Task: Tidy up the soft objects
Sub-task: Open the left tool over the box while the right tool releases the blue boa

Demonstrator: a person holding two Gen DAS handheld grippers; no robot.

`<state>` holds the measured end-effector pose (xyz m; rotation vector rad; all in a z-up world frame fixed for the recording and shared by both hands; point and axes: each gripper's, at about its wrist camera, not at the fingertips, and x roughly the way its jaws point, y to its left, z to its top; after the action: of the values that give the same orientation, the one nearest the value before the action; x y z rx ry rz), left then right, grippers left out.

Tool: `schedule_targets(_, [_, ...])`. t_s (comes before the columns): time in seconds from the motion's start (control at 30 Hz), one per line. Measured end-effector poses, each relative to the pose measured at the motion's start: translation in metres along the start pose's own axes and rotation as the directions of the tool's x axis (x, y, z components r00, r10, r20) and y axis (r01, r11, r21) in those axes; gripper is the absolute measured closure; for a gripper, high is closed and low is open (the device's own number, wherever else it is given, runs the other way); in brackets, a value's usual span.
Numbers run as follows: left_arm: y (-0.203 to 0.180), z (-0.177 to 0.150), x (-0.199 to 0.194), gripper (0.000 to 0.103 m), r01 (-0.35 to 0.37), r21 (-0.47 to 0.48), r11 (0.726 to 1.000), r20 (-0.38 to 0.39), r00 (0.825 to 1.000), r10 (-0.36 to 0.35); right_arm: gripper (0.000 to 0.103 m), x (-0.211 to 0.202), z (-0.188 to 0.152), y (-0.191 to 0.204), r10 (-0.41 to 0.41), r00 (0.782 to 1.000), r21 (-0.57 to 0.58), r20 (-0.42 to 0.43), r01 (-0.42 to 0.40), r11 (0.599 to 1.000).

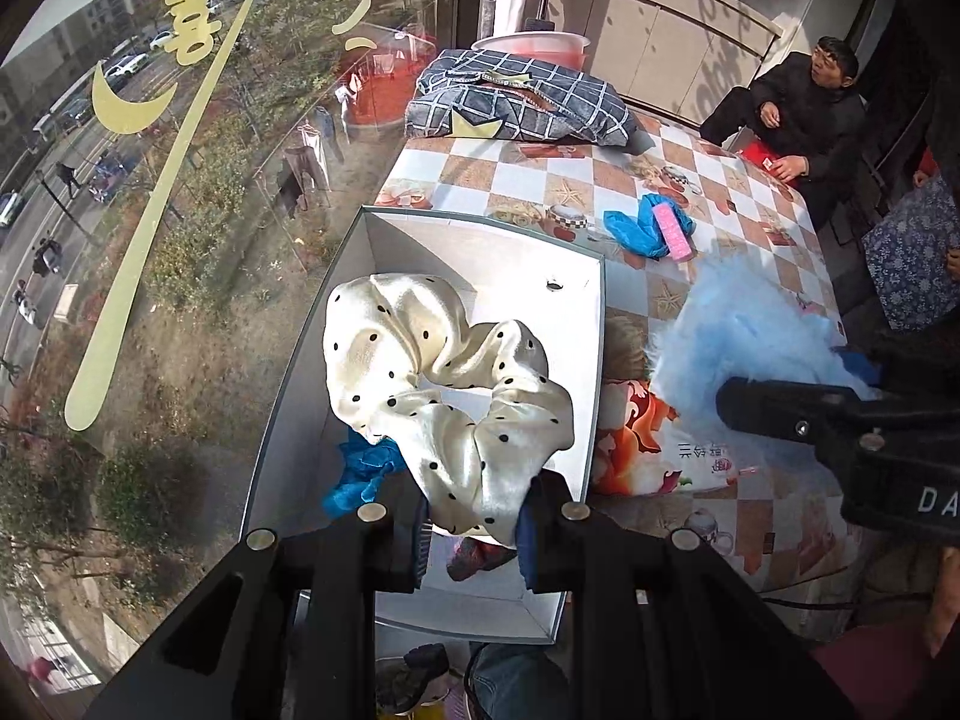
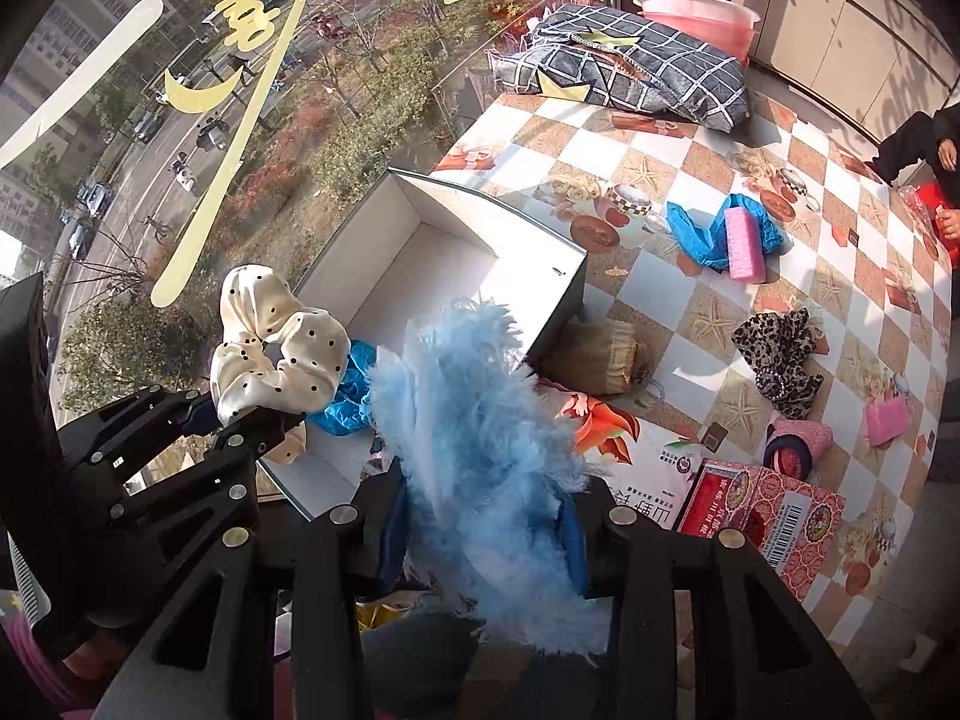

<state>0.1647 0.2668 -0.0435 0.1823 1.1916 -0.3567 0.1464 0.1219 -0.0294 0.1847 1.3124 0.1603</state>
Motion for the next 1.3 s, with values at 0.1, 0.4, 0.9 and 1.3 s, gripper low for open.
schedule_targets(0.1, [0.004, -0.001, 0.0, 0.079, -0.003, -0.01, 1.0, -0.002, 1.0, 0.003, 0.061, 0.002, 0.002, 0.004, 0.001, 1.0, -0.014, -0.002, -0.001, 1.0])
schedule_targets(0.4, [0.011, 0.001, 0.002, 0.079, -0.01, -0.027, 1.0, -0.005, 1.0, 0.01, 0.061, 0.007, 0.01, 0.013, 0.006, 1.0, -0.041, -0.009, -0.006, 0.999])
schedule_targets(0.9, [0.018, 0.003, 0.008, 0.079, -0.011, -0.043, 0.999, -0.019, 1.0, 0.01, 0.061, 0.016, 0.018, 0.016, 0.019, 0.999, -0.046, -0.032, -0.02, 0.999])
schedule_targets(1.3, [0.03, 0.013, 0.025, 0.079, -0.034, -0.064, 0.997, -0.05, 0.998, 0.031, 0.061, 0.026, 0.034, 0.018, 0.038, 0.999, -0.033, -0.038, -0.04, 0.999])
